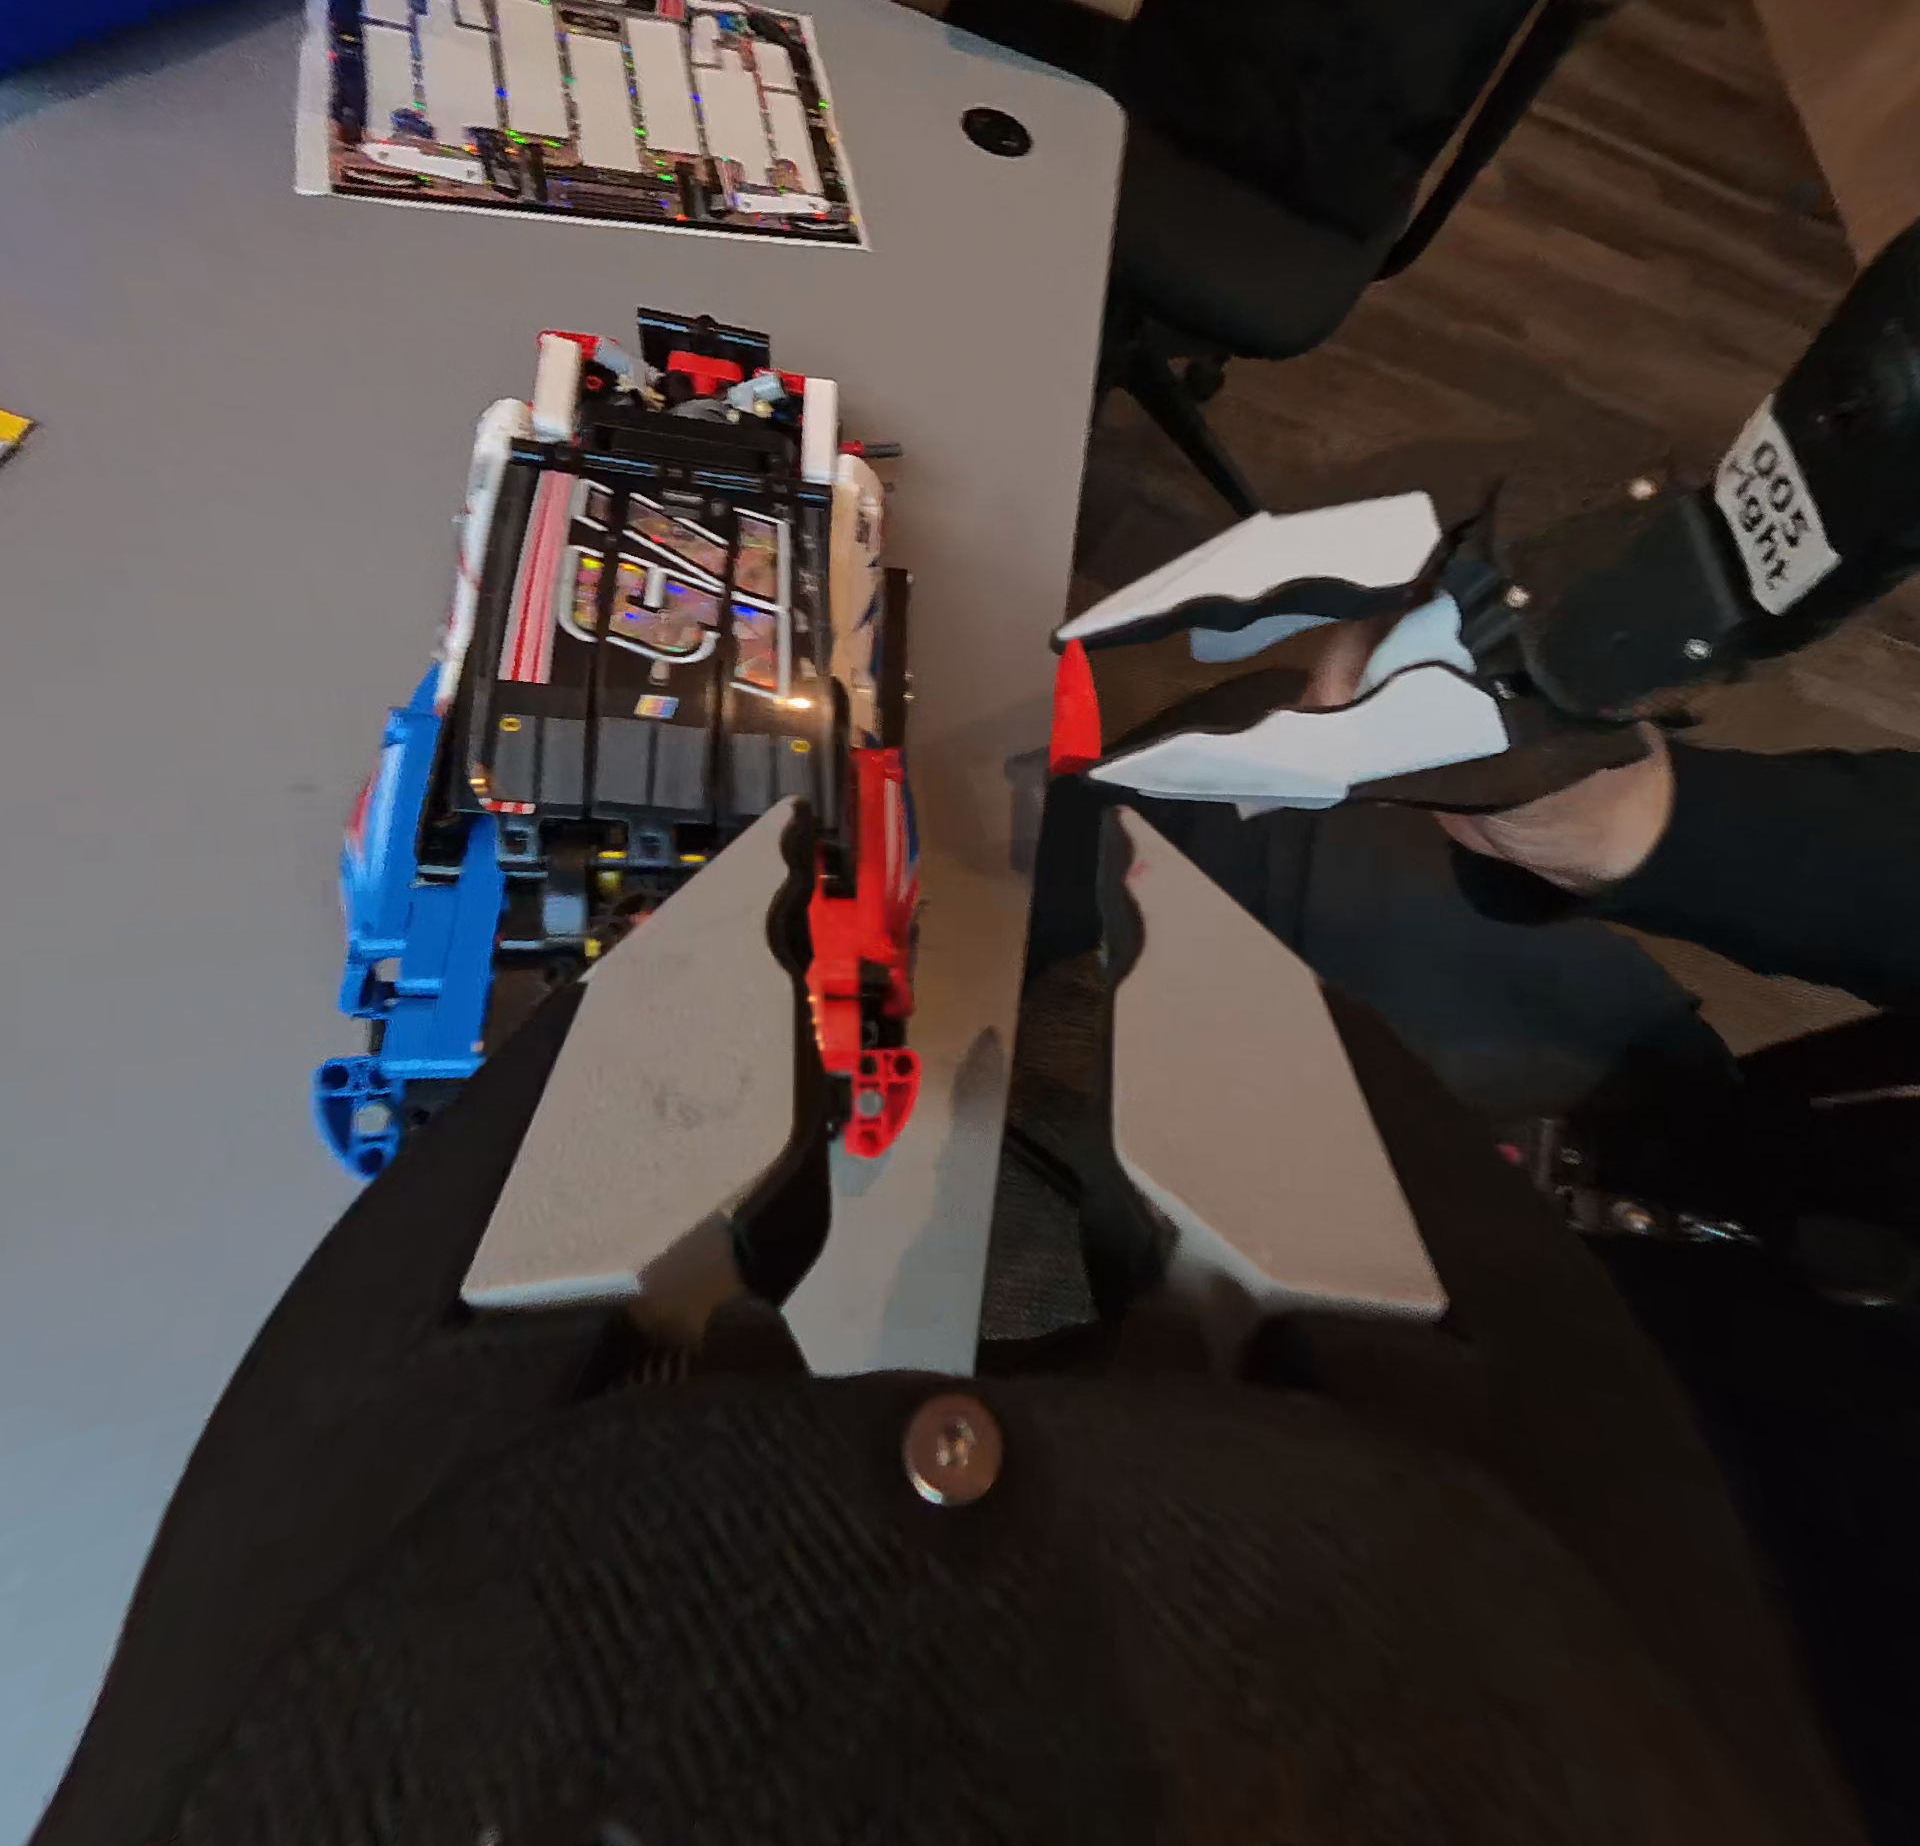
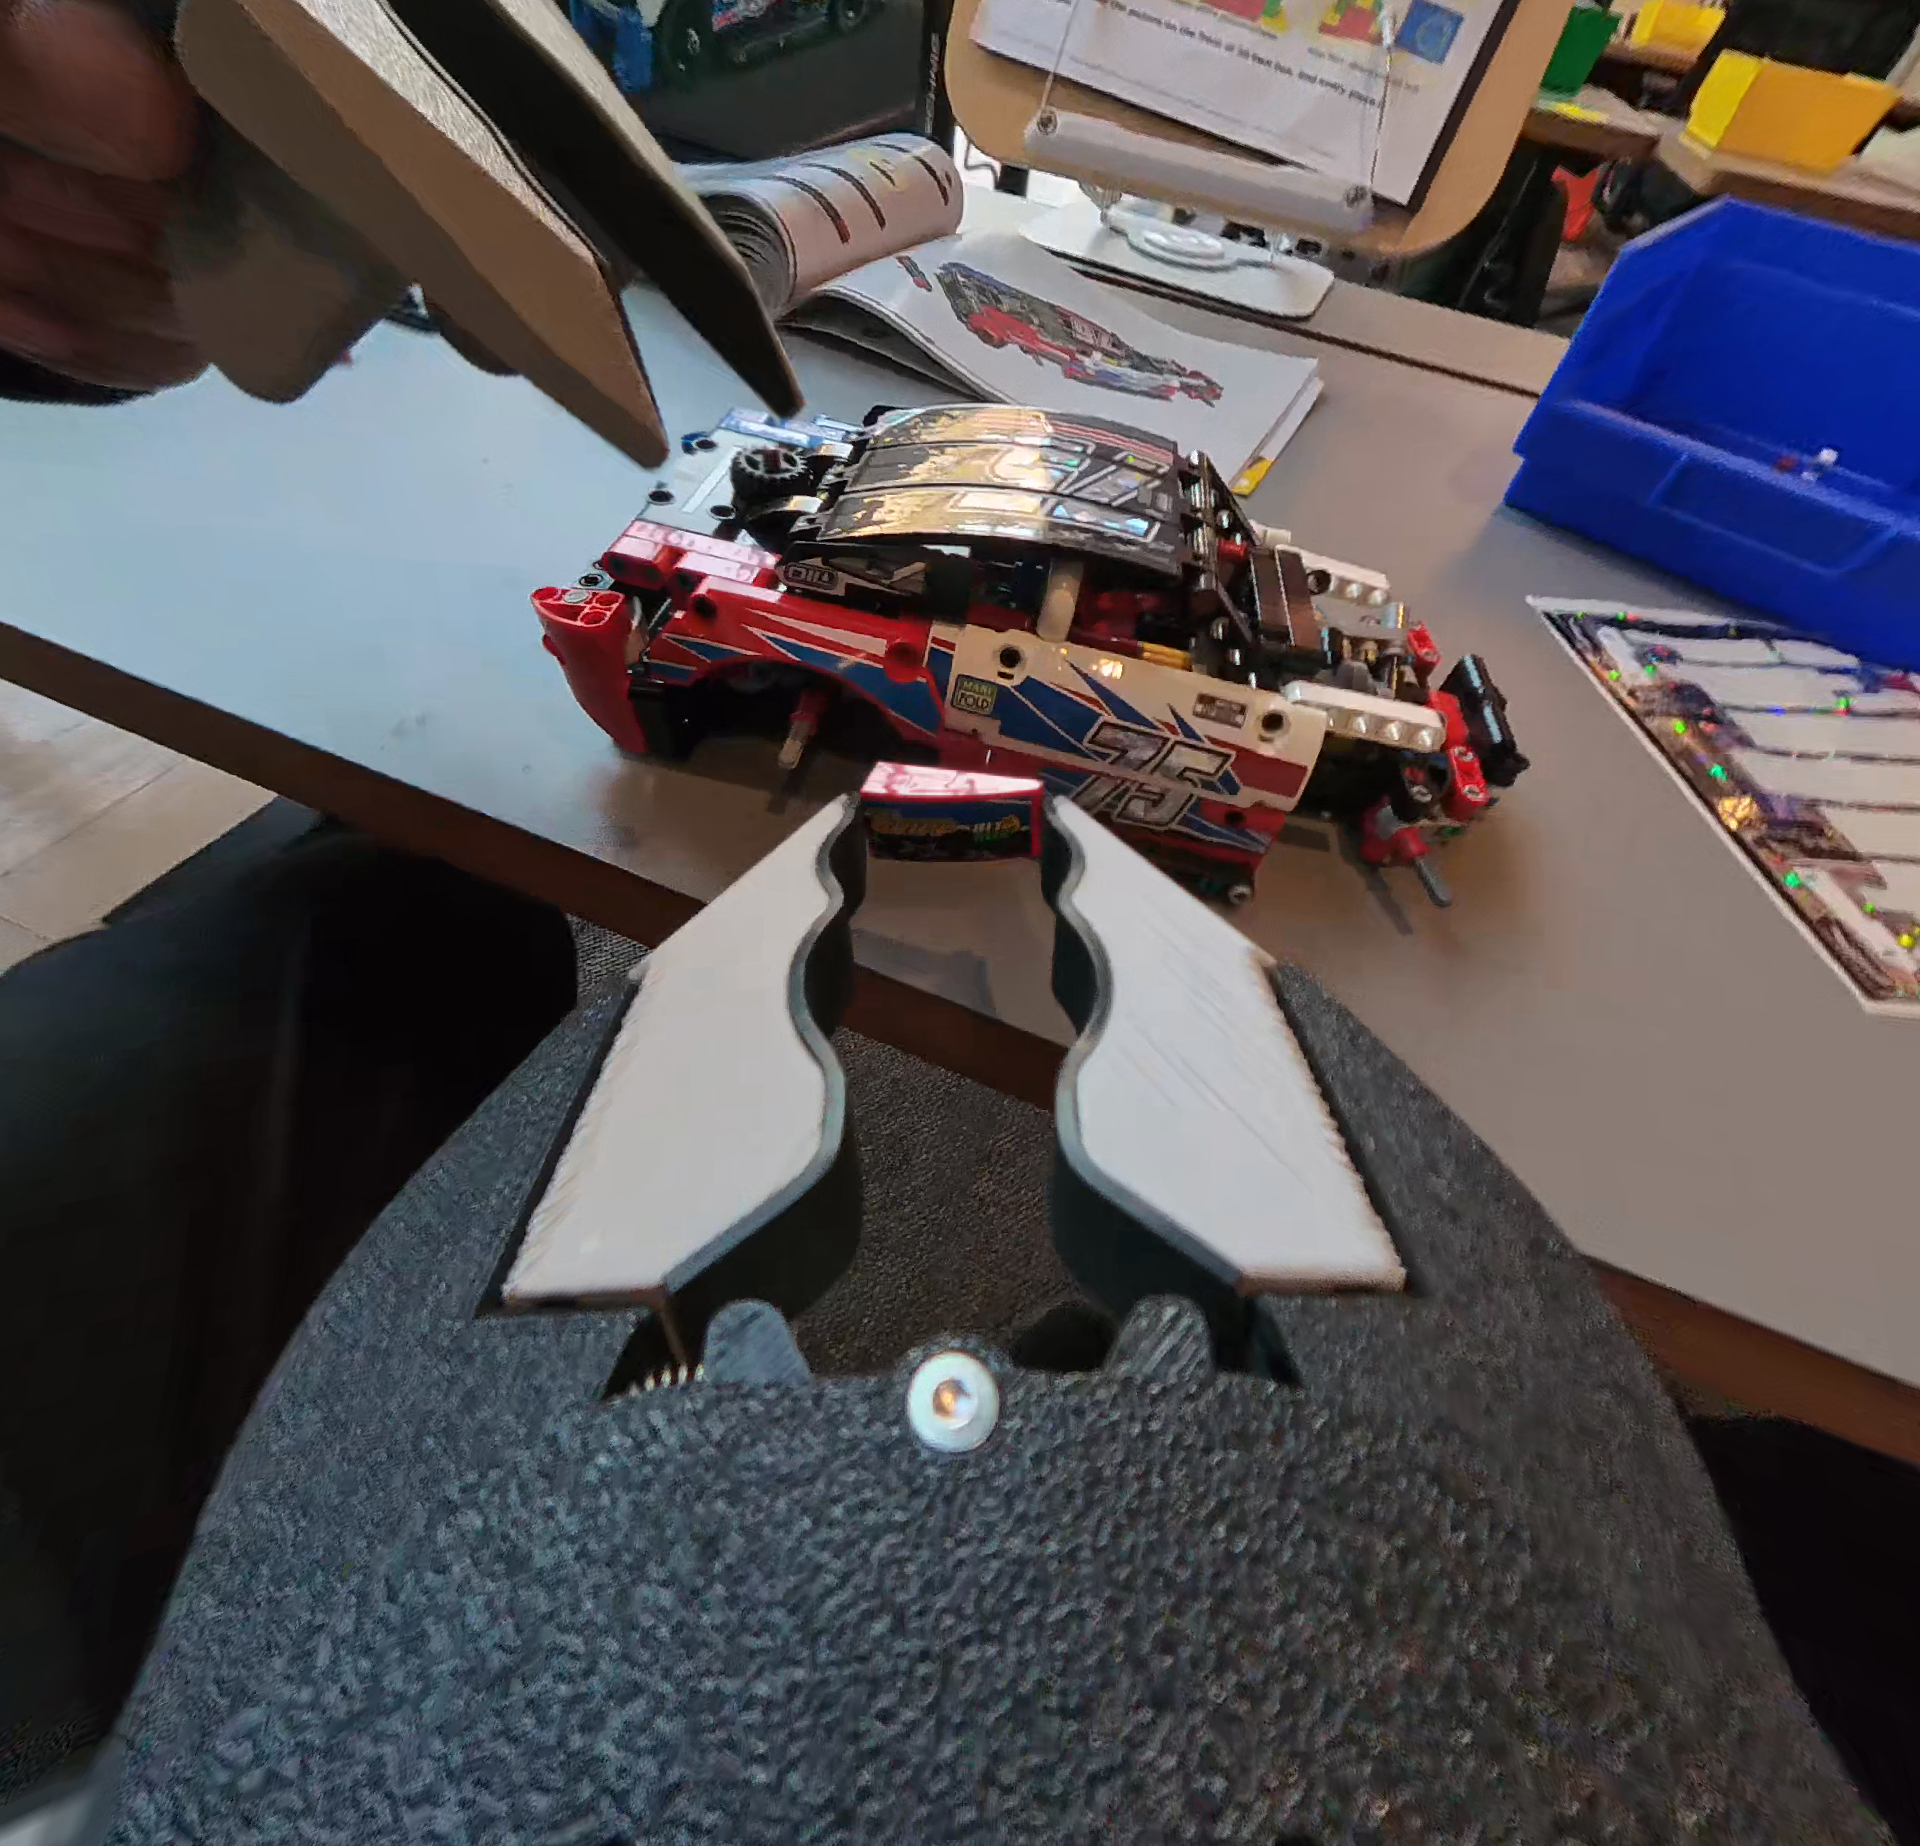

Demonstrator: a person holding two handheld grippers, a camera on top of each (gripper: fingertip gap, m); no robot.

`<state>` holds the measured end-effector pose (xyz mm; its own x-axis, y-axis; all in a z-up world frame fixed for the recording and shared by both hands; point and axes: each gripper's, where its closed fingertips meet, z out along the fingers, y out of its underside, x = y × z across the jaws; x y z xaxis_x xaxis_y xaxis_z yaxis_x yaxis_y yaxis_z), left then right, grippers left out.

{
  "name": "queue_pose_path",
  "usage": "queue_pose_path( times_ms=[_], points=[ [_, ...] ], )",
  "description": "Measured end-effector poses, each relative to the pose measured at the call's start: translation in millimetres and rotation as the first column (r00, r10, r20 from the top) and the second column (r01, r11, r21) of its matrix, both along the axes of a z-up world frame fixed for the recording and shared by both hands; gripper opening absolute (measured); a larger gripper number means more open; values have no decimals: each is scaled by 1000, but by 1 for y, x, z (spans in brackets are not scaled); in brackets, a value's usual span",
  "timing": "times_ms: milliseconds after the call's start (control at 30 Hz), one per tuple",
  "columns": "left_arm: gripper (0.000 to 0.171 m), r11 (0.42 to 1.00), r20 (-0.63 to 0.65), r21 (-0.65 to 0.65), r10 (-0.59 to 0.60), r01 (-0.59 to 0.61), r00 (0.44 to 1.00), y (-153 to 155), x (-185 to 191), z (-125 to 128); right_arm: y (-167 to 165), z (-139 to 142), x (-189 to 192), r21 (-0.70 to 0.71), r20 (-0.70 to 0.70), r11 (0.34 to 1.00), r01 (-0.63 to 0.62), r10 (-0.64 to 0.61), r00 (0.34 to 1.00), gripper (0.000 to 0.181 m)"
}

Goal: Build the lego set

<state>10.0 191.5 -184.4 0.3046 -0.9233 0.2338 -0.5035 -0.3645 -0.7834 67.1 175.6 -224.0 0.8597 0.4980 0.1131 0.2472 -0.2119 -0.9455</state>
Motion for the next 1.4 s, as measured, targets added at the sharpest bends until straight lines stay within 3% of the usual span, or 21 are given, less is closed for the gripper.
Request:
queue_pose_path(
  times_ms=[133, 233, 300, 367, 467, 567, 667, 800, 900, 1000, 1133, 1400],
  points=[
    [94, 998, -112, 27, 63, -60, 992, 39, -8, 1, 5, -11, 2, -35, -65, 997, 65, -67, 996, 34],
    [97, 994, -203, 84, 82, -67, 976, 65, -4, -12, 9, -13, -3, -19, -10, 997, 79, -79, 997, 34],
    [95, 996, -291, 85, 63, -40, 955, 66, -2, -25, 13, -13, -7, -9, 15, 996, 93, -92, 996, 34],
    [127, 994, -350, 103, -7, 46, 937, 54, 3, -34, 17, -17, -11, -17, 13, 995, 102, -102, 995, 33],
    [110, 957, -408, 285, 80, 44, 910, 62, 4, -37, 21, -23, -14, -28, -14, 993, 117, -117, 993, 33],
    [121, 927, -475, 361, 92, 98, 875, 62, 3, -47, 24, -24, -14, -5, -20, 990, 138, -138, 990, 33],
    [121, 936, -555, 321, 66, 141, 829, 55, -1, -62, 30, -26, -14, 10, 19, 988, 151, -151, 988, 33],
    [116, 941, -521, 296, 16, 163, 853, 56, 0, -58, 33, -28, -16, 25, 13, 988, 154, -154, 988, 34],
    [123, 958, -520, 244, -3, 152, 854, 58, 0, -64, 35, -29, -17, 24, -8, 987, 161, -161, 987, 34],
    [136, 945, -604, 246, -26, 217, 796, 58, -5, -76, 37, -30, -17, 43, -22, 986, 160, -159, 987, 34],
    [134, 934, -650, 238, -51, 267, 758, 58, -7, -78, 36, -29, -15, 50, -16, 989, 140, -139, 990, 33],
    [134, 937, -612, 239, -58, 255, 789, 58, -5, -76, 40, -31, -15, -49, 40, 995, 87, -86, 996, 34]
  ],
)
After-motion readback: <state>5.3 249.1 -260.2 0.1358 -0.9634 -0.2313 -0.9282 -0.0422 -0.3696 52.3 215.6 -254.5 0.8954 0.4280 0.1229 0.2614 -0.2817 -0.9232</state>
